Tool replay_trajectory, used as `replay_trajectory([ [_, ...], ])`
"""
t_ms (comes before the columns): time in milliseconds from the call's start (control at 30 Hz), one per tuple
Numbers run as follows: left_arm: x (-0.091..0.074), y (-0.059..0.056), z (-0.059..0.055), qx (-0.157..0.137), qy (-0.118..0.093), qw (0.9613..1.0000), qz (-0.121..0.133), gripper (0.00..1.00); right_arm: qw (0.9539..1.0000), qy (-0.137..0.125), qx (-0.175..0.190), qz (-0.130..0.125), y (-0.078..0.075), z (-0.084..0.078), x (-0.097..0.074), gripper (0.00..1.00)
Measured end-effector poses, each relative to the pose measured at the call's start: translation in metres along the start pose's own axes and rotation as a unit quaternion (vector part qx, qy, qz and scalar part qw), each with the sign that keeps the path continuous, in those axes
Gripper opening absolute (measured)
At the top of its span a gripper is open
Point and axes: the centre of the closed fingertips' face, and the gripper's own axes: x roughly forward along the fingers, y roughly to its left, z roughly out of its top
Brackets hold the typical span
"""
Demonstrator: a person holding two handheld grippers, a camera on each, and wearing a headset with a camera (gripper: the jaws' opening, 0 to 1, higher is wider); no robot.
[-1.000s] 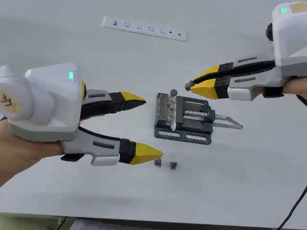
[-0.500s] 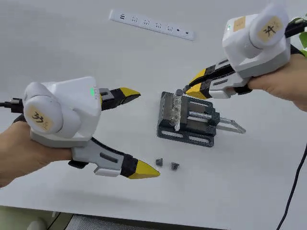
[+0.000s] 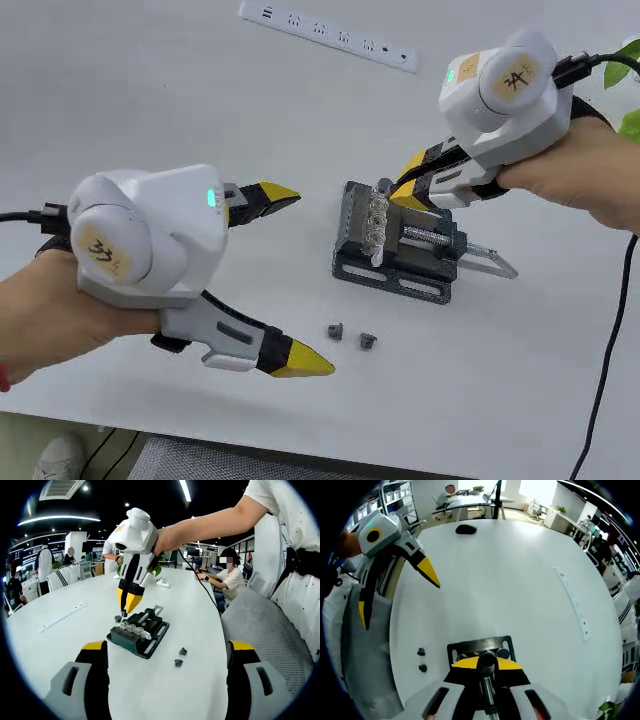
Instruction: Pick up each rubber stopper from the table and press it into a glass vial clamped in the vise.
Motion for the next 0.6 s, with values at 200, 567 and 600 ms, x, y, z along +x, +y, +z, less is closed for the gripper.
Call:
replay_trajectory([
  [200, 0.0, 0.002, 0.0, -0.004, -0.005, 1.0, 0.0, 0.99, 0.9998, 0.012, 0.014, 0.002, 0.001, -0.001, 0.004, 0.06],
  [567, 0.003, 0.003, -0.002, -0.012, -0.013, 0.9998, -0.003, 0.99, 0.9988, 0.029, 0.038, 0.01, -0.002, -0.007, 0.013, 0.06],
  [600, 0.003, 0.002, -0.002, -0.013, -0.013, 0.9998, -0.004, 0.99, 0.9988, 0.03, 0.039, 0.009, -0.002, -0.007, 0.014, 0.06],
])
